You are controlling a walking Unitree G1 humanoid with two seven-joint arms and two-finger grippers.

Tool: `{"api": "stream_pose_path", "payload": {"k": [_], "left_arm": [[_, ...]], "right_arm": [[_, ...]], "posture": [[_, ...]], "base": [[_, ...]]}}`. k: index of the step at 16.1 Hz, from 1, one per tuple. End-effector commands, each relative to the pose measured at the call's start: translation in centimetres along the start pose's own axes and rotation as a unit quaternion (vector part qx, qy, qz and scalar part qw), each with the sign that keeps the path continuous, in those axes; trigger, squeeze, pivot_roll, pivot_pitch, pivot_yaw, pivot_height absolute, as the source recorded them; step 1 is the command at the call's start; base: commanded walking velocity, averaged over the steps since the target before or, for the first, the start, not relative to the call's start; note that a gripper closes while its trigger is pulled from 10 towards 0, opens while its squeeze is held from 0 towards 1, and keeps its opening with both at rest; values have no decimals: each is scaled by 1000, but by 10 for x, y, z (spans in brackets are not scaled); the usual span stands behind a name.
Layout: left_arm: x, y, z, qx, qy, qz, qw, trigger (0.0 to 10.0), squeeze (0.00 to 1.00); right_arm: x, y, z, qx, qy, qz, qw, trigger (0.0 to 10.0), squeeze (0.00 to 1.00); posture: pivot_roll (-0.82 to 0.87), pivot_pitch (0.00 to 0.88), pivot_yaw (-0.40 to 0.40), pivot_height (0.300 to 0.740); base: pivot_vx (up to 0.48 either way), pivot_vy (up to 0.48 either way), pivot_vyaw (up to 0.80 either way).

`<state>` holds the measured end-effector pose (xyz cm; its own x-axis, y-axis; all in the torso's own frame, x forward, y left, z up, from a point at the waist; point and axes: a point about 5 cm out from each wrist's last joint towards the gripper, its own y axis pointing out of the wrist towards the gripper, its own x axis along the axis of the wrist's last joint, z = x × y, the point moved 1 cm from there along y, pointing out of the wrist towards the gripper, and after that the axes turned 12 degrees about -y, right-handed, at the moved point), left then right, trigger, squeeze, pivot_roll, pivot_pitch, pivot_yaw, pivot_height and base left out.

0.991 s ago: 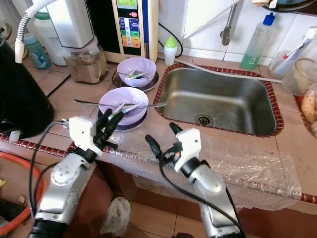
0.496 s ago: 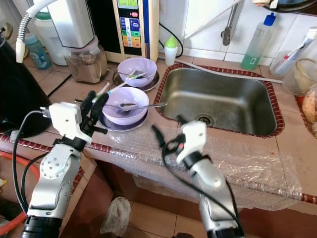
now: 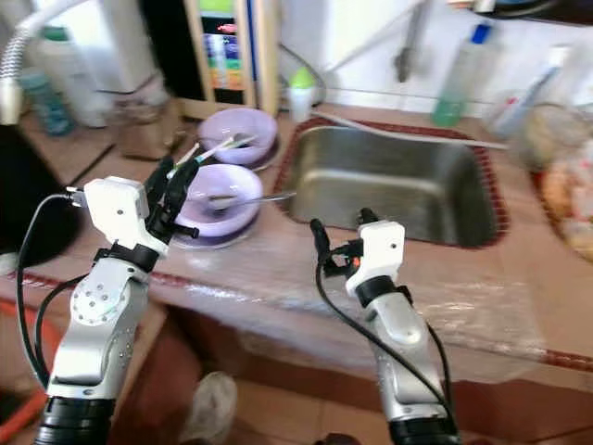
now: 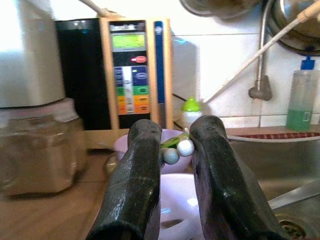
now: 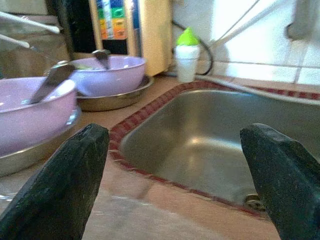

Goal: Kitchen organization

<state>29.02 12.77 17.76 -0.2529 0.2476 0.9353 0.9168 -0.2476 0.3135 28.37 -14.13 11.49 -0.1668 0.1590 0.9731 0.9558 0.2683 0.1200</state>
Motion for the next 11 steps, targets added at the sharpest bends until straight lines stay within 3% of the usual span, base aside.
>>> {"api": "stream_pose_path", "payload": {"k": [1, 6, 7, 8, 9, 11], "left_arm": [[7, 5, -6, -9, 1, -11, 1000, 235, 0], [11, 7, -9, -13, -2, -16, 1000, 863, 0], [12, 7, -9, -14, -2, -16, 1000, 2510, 0], [12, 7, -10, -13, -1, -16, 1000, 2980, 0], [13, 7, -10, -11, -3, -18, 1000, 4078, 0], [14, 7, -9, -10, 0, -19, 1000, 4275, 0]], "right_arm": [[-2, 1, -3, -8, -5, 4, 1000, 10000, 0], [-2, 0, -4, -11, -11, 2, 1000, 10000, 0], [-3, 0, -4, -11, -12, 1, 1000, 10000, 0], [-3, 0, -4, -10, -13, 1, 1000, 10000, 0], [-3, 0, -3, -10, -13, 1, 1000, 10000, 0], [-3, 0, -3, -8, -14, 1, 1000, 10000, 0]], "posture": [[-42, 0, 46, 740], [-39, 0, 45, 740], [-39, 0, 45, 740], [-38, 0, 43, 740], [-37, 0, 42, 740], [-37, 0, 40, 740]], "base": [[0, -480, 0], [0, -480, 0], [0, -274, 0], [0, -259, 0], [0, 0, 0], [0, 0, 0]]}}
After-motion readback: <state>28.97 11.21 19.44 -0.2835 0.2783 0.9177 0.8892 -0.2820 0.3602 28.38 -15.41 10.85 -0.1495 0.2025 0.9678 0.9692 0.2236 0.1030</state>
